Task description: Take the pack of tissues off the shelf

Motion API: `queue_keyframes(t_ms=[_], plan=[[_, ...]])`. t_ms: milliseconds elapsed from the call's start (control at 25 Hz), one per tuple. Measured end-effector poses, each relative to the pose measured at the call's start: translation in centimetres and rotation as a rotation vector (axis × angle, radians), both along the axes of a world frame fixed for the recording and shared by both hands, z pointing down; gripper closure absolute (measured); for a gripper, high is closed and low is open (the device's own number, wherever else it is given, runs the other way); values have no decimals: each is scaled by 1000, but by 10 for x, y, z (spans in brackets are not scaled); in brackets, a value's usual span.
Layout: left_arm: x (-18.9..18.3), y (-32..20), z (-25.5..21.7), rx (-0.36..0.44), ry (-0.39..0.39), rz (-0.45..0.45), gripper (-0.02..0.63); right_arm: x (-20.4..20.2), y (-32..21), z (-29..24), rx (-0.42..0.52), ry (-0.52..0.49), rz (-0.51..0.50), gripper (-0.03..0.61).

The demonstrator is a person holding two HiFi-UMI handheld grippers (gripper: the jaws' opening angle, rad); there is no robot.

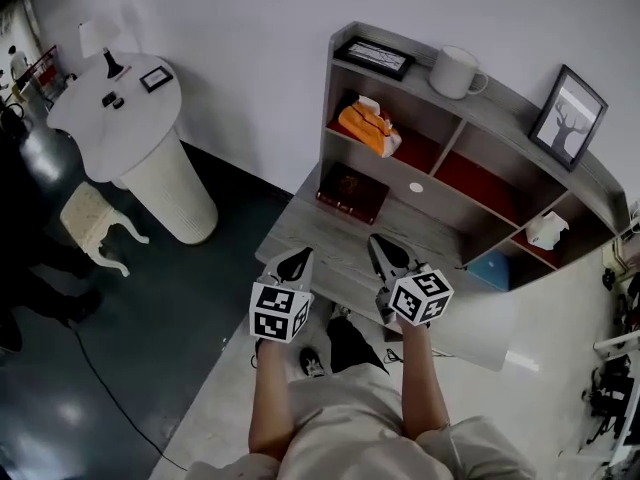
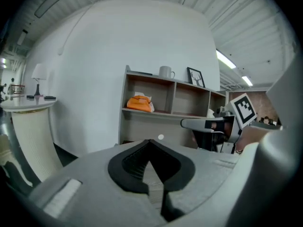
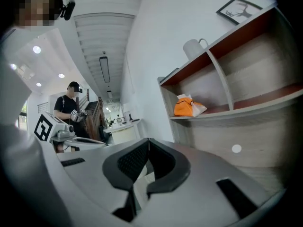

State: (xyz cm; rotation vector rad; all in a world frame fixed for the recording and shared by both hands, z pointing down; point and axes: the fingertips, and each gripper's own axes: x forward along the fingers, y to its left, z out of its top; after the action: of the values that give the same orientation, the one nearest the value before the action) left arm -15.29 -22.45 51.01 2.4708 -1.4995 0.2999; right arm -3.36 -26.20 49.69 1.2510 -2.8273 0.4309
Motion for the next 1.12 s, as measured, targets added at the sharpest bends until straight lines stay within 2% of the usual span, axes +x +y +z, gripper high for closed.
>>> queue_keyframes(t_ms=[120, 240, 320, 560, 760, 920, 1120], plan=[[14, -6, 2, -4, 30, 49, 606, 9, -6, 6, 13, 102, 33, 561], [20, -17, 4, -15, 22, 79, 605, 11, -14, 6, 33, 141, 41, 561], [23, -26, 4, -20, 9, 87, 606, 10, -21, 1, 51, 147, 35, 561], [25, -48, -1, -12, -10, 99, 606, 19, -50, -13, 96, 105, 118, 561], [16, -75, -9, 11, -63, 53, 604, 26, -80, -21, 98, 78, 181, 561], [17, -106, -31, 43, -8, 25, 605, 46, -111, -37, 126, 54, 332, 561], [28, -133, -42, 57, 11, 50, 604, 54, -135, -40, 114, 123, 403, 561]])
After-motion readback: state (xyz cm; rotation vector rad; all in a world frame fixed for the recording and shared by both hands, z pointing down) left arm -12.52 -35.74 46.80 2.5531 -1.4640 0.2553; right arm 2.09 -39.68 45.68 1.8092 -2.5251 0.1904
